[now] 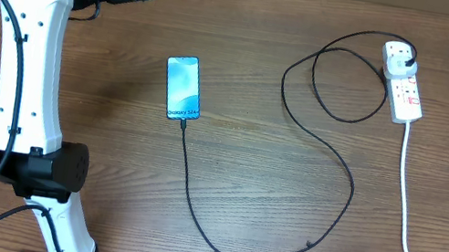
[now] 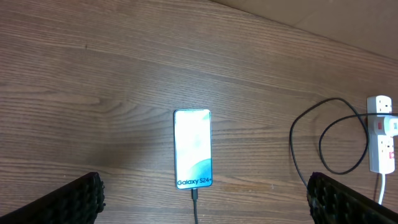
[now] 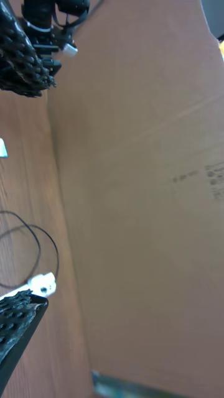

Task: Plug charger to phone and switch on socket

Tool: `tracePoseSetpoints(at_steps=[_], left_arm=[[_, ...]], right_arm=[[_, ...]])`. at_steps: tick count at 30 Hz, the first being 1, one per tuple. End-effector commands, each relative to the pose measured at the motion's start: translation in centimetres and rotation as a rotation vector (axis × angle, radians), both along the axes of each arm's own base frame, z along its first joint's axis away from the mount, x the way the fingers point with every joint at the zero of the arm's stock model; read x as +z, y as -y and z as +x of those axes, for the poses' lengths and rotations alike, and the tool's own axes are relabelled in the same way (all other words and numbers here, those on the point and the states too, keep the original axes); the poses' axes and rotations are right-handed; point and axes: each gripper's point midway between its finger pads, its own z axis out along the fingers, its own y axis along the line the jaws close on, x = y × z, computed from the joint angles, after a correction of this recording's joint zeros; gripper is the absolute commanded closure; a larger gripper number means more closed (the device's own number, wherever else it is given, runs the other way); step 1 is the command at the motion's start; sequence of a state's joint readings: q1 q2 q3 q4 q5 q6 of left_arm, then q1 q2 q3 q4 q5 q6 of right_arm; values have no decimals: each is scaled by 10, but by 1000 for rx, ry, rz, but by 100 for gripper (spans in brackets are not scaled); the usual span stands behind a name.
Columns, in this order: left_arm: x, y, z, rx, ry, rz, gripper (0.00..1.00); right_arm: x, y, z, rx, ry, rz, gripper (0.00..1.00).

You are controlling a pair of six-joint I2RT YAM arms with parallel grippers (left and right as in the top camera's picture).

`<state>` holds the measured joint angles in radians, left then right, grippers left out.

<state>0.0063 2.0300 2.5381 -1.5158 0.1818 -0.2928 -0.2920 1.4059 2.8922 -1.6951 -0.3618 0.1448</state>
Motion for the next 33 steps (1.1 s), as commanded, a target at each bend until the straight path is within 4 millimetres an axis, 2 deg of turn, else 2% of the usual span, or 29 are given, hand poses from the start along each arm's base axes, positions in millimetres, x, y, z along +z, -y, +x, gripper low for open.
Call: tracePoseSetpoints(at_steps=[1,5,7,12,18,21,27,33], left_arm=[[-3,2,1,-3,-6,8,0],[-3,2,1,-3,-6,8,0],[-3,2,1,-3,-6,8,0],[-3,2,1,-3,-6,8,0],[-3,2,1,-3,-6,8,0],[-3,2,1,-3,-6,8,0],[-3,2,1,-3,-6,8,0],[-3,2,1,-3,-6,8,0]], right_arm=[[8,-1,-28,-33,63,-95,0],[6,-6,-43,-31,74,-123,0],[-2,-3,-45,-50,43,-117,0],[-46,15,-38,-132,-104,-98,0],[-60,13,-26,-100,-6,-121,0],[-77,12,-17,-81,43,-130,0],[-125,11,4,-57,136,-144,0],[-194,15,32,-58,217,-156,0]])
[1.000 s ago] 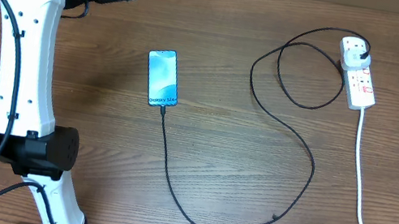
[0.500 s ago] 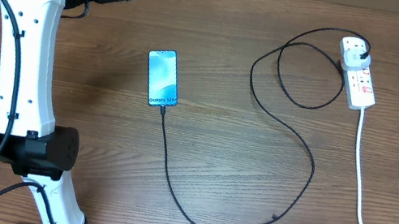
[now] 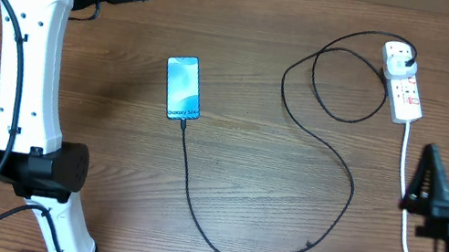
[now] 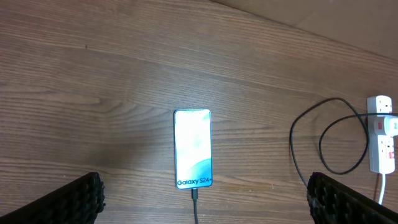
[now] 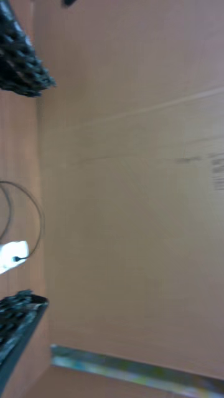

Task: Plug charger to phone and switch on socket

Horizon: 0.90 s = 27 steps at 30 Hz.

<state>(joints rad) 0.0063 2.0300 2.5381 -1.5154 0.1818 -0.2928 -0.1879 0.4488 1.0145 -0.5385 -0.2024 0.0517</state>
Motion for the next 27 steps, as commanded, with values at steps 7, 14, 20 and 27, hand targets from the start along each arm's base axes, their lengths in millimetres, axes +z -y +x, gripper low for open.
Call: tracePoseSetpoints(at_steps=[7,14,20,27], left_arm=[[-3,2,1,-3,-7,8,0],[-3,2,1,-3,-7,8,0],[-3,2,1,-3,-7,8,0],[-3,2,1,-3,-7,8,0]], right_arm=[[-110,3,34,4,59,-9,0],[-159,-8,35,44,108,-12,0],[-195,-3,38,7,76,1,0],[-245,-2,45,8,-42,9,0]])
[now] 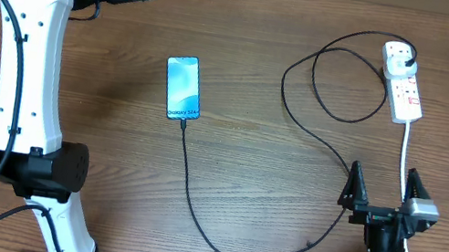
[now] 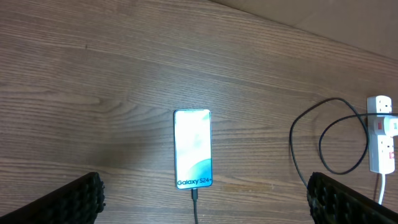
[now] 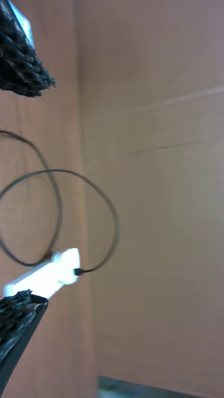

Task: Plug charger to phone and switch on socket

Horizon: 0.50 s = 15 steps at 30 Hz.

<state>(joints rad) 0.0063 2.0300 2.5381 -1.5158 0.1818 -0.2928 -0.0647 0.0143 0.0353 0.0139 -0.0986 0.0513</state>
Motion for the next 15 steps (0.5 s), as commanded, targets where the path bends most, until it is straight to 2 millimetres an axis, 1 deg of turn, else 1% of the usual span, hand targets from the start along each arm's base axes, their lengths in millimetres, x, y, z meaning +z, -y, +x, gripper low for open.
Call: tracePoseSetpoints(at_steps=[1,6,15], left_arm=[[-3,2,1,-3,-6,8,0],[-3,2,1,-3,-6,8,0],[-3,2,1,-3,-6,8,0]], right_arm=[[-31,0,2,1,-101,7,0],[-31,-6,2,36,-100,8,0],[-32,-6,2,35,-101,8,0]])
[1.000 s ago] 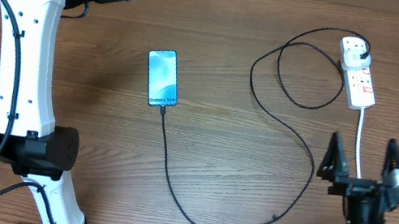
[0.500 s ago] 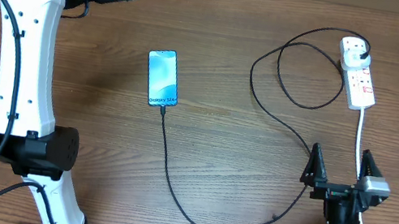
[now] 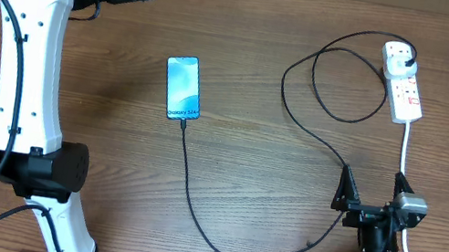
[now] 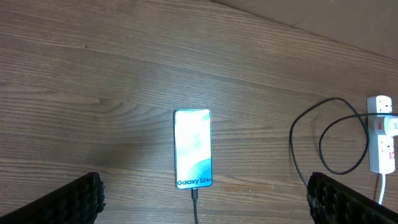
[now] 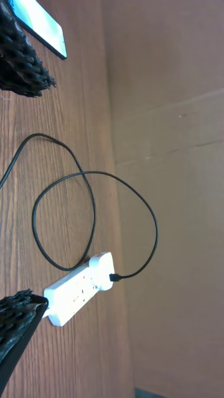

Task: Plug charger to phone and switch on socket

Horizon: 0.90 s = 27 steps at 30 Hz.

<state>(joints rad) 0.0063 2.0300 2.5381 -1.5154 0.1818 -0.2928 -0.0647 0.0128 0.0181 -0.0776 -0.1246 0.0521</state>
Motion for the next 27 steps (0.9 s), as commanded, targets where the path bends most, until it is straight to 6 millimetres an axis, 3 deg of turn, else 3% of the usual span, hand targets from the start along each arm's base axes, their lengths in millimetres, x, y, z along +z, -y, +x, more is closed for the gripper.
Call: tracePoseSetpoints(at_steps=[1,15,21,27], left_arm=[[-3,2,1,-3,-7,8,0],[-3,1,1,-3,-6,10,0],[-6,-22,-9,66,-37,157,0],[4,0,-14,-16,38,115,0]], right_arm=[[-1,-2,0,9,6,2,0],[-1,-2,0,9,6,2,0],[-1,-2,0,9,6,2,0],[-1,-2,0,9,6,2,0]])
